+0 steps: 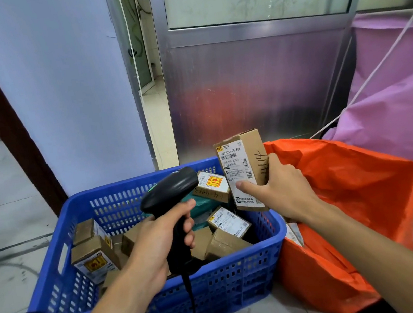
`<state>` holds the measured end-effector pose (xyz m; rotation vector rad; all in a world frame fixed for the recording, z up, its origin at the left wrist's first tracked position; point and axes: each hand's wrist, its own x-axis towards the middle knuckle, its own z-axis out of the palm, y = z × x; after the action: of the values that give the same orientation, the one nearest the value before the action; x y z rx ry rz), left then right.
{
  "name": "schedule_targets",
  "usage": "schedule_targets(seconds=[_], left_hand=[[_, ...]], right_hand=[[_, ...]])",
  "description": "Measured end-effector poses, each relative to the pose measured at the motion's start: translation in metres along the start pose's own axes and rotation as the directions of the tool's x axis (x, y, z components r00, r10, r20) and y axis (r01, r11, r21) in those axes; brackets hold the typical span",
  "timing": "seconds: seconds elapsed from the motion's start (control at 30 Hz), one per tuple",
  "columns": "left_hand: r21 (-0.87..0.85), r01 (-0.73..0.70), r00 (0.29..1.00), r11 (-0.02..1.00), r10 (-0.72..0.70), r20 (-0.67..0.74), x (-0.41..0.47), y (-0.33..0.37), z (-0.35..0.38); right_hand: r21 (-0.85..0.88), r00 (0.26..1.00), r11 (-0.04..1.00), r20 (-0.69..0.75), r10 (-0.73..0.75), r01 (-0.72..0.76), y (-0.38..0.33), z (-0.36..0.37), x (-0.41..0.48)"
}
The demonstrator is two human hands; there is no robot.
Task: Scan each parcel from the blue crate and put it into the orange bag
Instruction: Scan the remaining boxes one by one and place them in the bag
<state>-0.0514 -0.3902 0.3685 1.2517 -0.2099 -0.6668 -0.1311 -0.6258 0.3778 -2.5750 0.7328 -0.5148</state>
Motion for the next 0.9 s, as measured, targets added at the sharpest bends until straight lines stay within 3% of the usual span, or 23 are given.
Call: schedule_targets(seconds=[0.9], left_hand=[[0.027,0.013,1.000,1.000,-0.013,0.005,0.0011,-0.0038,-0.0008]], right_hand=[[-0.014,0.999,1.000,0.032,-0.008,0.009,-0.0022,0.0024,-0.0025]])
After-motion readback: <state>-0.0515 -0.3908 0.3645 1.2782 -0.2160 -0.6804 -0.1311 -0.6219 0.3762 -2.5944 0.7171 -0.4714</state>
